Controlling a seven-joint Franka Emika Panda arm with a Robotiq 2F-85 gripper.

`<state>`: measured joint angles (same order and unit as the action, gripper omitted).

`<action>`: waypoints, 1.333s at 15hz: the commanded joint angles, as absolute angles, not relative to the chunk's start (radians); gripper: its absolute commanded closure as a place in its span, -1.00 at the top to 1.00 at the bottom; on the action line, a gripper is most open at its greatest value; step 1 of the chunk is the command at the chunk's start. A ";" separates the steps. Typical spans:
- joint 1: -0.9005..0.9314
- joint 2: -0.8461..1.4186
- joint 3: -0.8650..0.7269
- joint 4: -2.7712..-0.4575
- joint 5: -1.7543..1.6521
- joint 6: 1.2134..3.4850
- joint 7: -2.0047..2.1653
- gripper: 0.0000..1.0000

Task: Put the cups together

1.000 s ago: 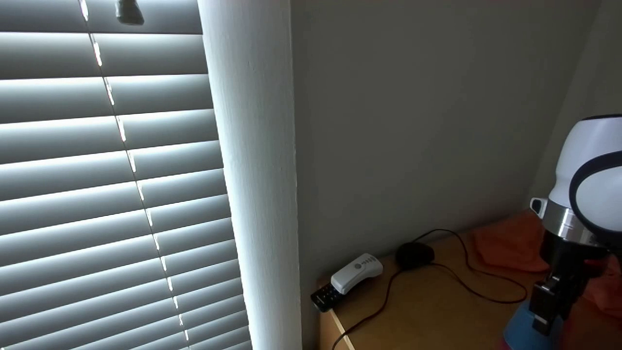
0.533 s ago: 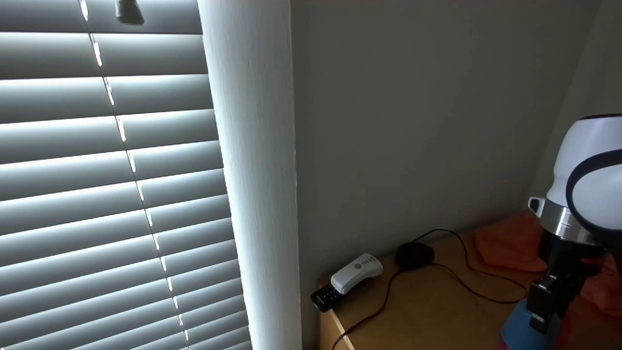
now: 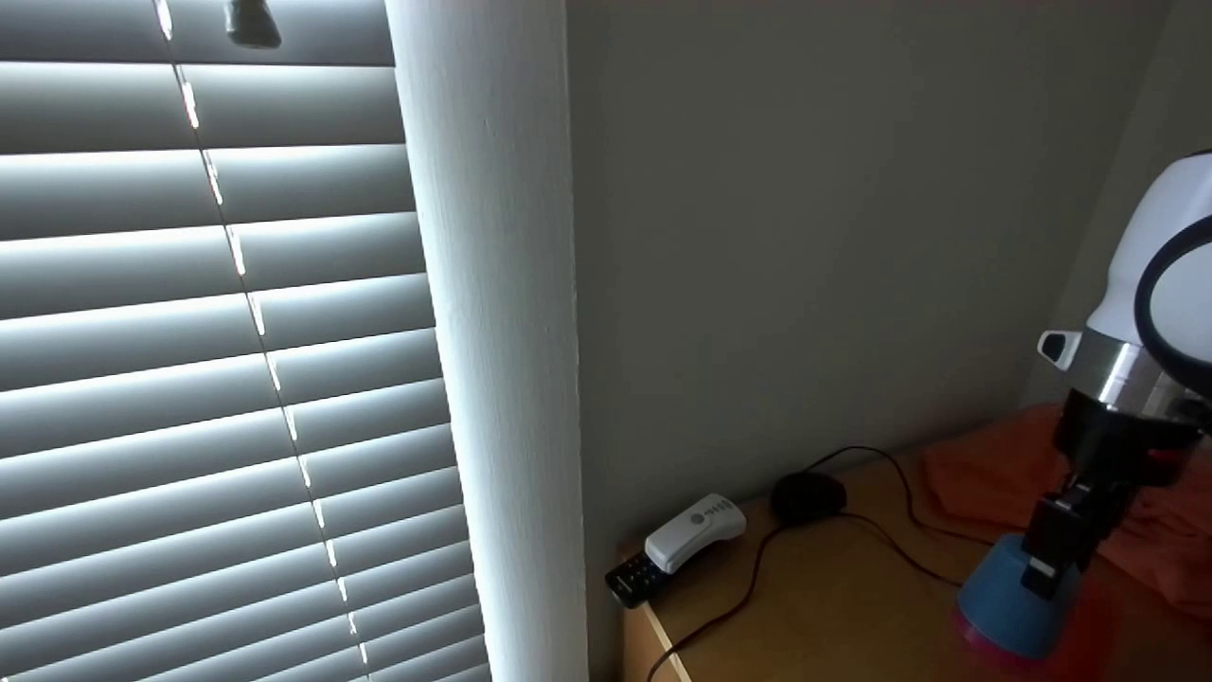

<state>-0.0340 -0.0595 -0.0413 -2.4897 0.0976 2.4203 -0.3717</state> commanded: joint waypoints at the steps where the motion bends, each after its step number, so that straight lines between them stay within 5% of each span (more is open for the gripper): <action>1: -0.042 -0.199 -0.066 -2.523 0.113 2.363 -0.377 -0.22; 20: -0.113 -0.129 -0.166 -2.449 0.069 2.314 -0.302 -0.22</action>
<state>-0.1205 -0.1751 -0.1654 -2.4629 0.0600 2.2824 -0.2997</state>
